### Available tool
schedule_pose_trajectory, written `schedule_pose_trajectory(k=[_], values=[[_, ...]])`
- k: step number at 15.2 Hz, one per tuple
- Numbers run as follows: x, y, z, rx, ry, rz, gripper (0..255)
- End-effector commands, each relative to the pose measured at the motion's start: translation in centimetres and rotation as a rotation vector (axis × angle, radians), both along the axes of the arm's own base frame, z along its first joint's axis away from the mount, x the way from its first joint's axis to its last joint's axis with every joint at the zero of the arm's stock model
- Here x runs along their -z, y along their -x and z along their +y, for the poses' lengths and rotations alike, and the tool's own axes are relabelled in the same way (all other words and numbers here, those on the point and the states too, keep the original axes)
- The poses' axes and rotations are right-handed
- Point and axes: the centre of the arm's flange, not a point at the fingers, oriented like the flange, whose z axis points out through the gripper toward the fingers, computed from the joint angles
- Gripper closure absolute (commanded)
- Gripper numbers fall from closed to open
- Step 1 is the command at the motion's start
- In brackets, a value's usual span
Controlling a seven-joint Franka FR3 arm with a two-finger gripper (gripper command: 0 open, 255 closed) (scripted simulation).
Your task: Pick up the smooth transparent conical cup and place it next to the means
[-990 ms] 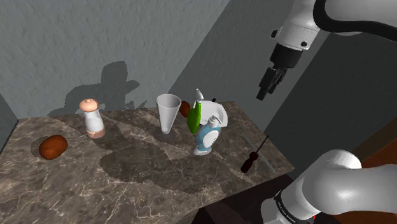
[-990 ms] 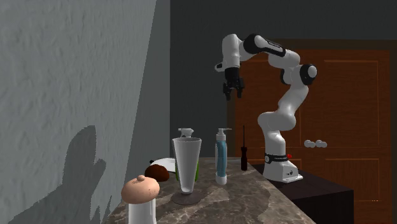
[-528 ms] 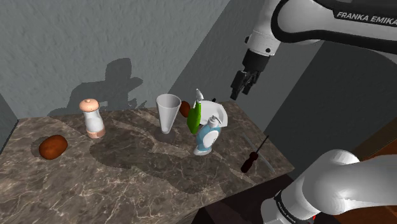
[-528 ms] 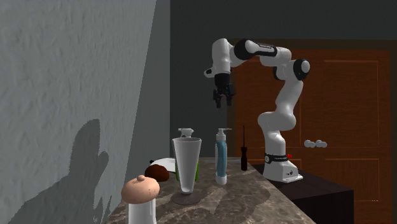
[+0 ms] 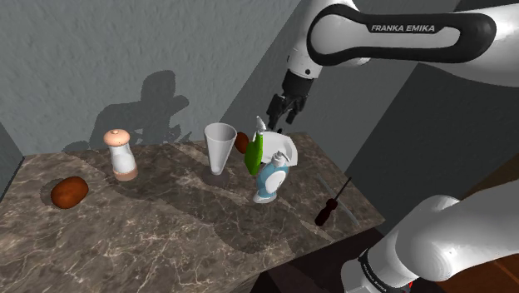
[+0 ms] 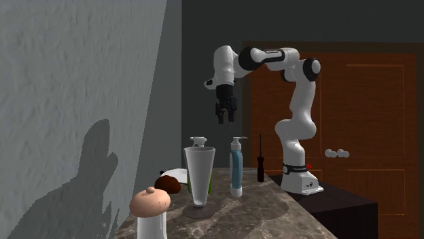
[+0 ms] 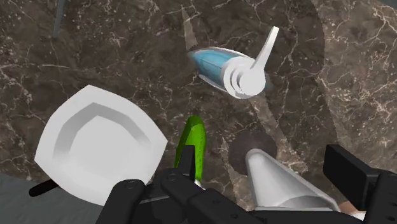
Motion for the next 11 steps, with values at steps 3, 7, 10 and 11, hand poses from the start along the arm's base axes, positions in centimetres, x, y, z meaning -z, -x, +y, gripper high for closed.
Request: schedule_pose_trajectory(k=[3, 7, 10, 11], values=[[2.7, -4.5, 1.7, 0.01, -0.017, -0.013, 0], [4.8, -8.8, 3.4, 0.019, -0.033, -0.024, 0], [6.4, -11.9, 4.8, 0.026, -0.044, -0.032, 0], [6.9, -13.0, 5.2, 0.028, -0.048, -0.035, 0]])
